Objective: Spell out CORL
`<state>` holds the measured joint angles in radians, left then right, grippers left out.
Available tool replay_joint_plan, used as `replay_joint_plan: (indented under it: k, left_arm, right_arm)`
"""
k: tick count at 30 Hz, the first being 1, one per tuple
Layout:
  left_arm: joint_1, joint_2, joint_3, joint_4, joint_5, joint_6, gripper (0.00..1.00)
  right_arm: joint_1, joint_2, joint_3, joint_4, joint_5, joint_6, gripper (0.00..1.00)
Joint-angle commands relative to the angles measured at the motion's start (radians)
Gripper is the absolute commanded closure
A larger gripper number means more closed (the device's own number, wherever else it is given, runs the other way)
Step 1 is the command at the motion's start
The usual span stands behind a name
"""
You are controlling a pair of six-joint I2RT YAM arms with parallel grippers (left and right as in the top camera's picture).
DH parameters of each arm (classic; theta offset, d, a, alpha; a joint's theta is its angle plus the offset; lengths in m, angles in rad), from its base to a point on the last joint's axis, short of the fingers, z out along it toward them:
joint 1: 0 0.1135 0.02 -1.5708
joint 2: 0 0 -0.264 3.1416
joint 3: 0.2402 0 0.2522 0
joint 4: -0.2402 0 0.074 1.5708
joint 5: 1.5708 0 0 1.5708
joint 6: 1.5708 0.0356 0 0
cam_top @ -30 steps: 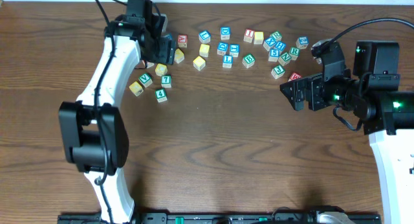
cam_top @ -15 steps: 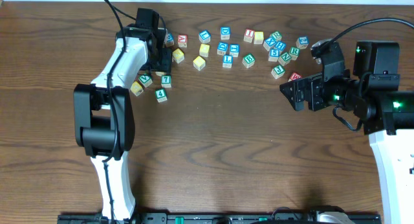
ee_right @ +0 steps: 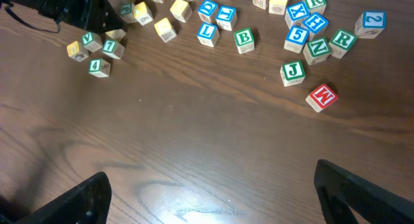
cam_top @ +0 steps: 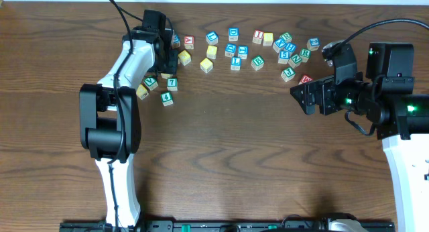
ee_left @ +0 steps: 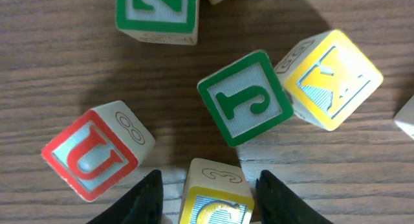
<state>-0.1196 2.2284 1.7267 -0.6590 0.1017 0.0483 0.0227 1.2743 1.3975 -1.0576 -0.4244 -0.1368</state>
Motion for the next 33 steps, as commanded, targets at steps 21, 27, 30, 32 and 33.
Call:
replay_joint_plan:
  k: [21,27,30,32,33]
  left_arm:
    - [0.000,0.014,-0.074,0.049,-0.009,-0.010,0.71]
    - [0.000,0.003,-0.072,0.044,-0.009,-0.024,0.72]
    - [0.000,-0.018,-0.072,0.043,-0.009,-0.025,0.73]
    - [0.000,-0.039,-0.072,0.043,-0.009,-0.027,0.74]
    - [0.000,-0.050,-0.072,0.043,-0.009,-0.028,0.74]
  right_arm:
    - [-0.002,0.000,0.018,-0.002,-0.015,-0.010,0.01]
    - [-0.002,0.000,0.018,-0.002,-0.016,-0.010,0.01]
    - [-0.002,0.000,0.018,-0.002,-0.015,-0.010,0.01]
    - [-0.002,0.000,0.018,-0.002,-0.015,-0.010,0.01]
    - [-0.002,0.000,0.018,-0.002,-0.015,-0.010,0.01]
